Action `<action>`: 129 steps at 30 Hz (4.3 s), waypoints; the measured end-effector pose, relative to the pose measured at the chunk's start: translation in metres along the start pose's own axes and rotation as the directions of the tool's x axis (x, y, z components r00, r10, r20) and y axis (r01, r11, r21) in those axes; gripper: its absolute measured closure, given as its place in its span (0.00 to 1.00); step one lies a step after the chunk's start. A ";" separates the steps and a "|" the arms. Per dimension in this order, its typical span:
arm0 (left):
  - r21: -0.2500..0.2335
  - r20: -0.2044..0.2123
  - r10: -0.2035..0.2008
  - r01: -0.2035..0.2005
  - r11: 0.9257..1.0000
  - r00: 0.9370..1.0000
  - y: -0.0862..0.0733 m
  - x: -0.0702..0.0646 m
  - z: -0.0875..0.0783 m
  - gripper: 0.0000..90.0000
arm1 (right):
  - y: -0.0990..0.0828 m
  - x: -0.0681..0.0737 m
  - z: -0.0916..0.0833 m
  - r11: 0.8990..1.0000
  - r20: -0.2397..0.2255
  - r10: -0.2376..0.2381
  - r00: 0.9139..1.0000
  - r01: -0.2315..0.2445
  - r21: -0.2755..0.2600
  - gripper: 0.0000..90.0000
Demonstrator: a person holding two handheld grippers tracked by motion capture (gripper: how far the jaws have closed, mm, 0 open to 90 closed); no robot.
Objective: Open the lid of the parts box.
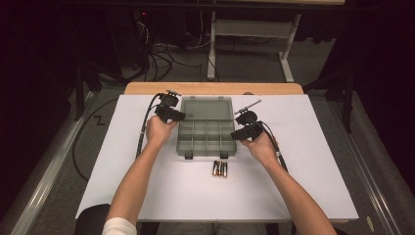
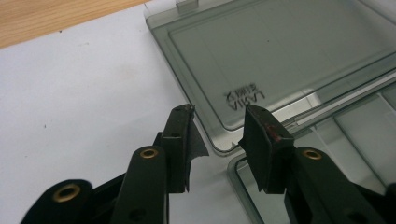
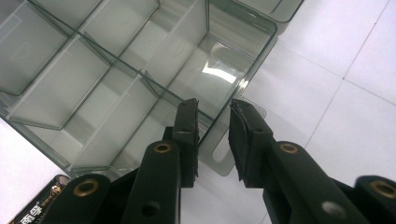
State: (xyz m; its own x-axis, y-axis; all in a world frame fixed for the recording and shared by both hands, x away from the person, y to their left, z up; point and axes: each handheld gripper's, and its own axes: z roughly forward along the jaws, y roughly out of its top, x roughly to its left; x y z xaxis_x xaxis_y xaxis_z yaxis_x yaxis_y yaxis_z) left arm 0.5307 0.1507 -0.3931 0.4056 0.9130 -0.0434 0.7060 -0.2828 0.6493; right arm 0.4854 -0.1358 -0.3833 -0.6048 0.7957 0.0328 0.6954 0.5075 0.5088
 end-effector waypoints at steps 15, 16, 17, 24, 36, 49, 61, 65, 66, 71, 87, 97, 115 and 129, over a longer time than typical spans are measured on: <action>0.025 0.016 0.021 -0.022 0.999 1.000 -0.001 0.001 -0.013 0.58 | 0.000 0.001 0.000 1.000 0.003 -0.012 1.000 0.012 0.001 0.81; 0.028 0.021 0.018 -0.018 0.999 1.000 -0.001 0.002 -0.013 0.58 | 0.000 0.000 0.000 1.000 -0.006 -0.010 1.000 0.010 -0.004 0.80; 0.031 0.027 0.015 -0.016 0.999 1.000 -0.002 0.002 -0.014 0.58 | 0.000 0.000 0.000 1.000 -0.006 -0.010 1.000 0.010 -0.004 0.80; 0.054 0.040 0.047 -0.049 0.997 0.998 -0.003 -0.003 -0.021 0.55 | -0.003 -0.001 -0.005 1.000 -0.025 -0.008 1.000 0.008 -0.029 0.76; 0.037 0.078 0.052 -0.055 0.998 0.996 -0.007 -0.006 -0.039 0.51 | -0.007 -0.002 -0.020 0.996 -0.042 0.001 0.999 -0.005 -0.093 0.71; -0.019 0.096 0.063 -0.061 0.998 0.993 -0.021 -0.011 -0.056 0.49 | -0.017 -0.003 -0.032 0.986 -0.039 -0.024 0.999 0.017 -0.168 0.65; -0.074 0.127 0.082 -0.073 0.995 0.989 -0.038 -0.018 -0.072 0.48 | -0.032 -0.011 -0.050 0.964 -0.042 -0.031 0.999 0.019 -0.267 0.60; -0.088 0.120 0.095 -0.084 0.993 0.988 -0.042 -0.018 -0.077 0.47 | -0.040 -0.012 -0.056 0.955 -0.039 -0.039 0.998 0.025 -0.294 0.58; -0.106 0.128 0.095 -0.082 0.991 0.987 -0.045 -0.018 -0.080 0.47 | -0.041 -0.012 -0.058 0.955 -0.040 -0.039 0.998 0.025 -0.295 0.58; -0.131 0.129 0.097 -0.080 0.988 0.987 -0.051 -0.020 -0.085 0.47 | -0.049 -0.013 -0.066 0.939 -0.017 -0.056 0.998 0.047 -0.340 0.55; -0.210 0.145 0.123 -0.091 0.974 0.982 -0.075 -0.029 -0.100 0.43 | -0.082 -0.029 -0.089 0.896 -0.031 -0.029 0.999 0.012 -0.443 0.51; -0.260 0.166 0.129 -0.083 0.962 0.978 -0.092 -0.032 -0.112 0.43 | -0.101 -0.034 -0.099 0.872 -0.028 -0.036 0.999 0.017 -0.490 0.51; -0.320 0.190 0.119 -0.053 0.946 0.975 -0.121 -0.032 -0.119 0.42 | -0.140 -0.036 -0.110 0.809 -0.020 -0.031 0.999 0.014 -0.588 0.49; -0.365 0.182 0.121 -0.047 0.930 0.976 -0.138 -0.036 -0.126 0.41 | -0.172 -0.036 -0.108 0.771 -0.020 -0.023 1.000 0.005 -0.637 0.48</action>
State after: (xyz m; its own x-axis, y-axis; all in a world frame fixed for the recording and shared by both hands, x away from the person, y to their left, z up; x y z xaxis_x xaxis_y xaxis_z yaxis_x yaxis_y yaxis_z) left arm 0.3455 0.1942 -0.3860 0.5870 0.8032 -0.1017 0.4252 -0.1989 0.8830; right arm 0.3456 -0.2868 -0.3794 -0.6281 0.7772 0.0386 0.2863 0.1847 0.9402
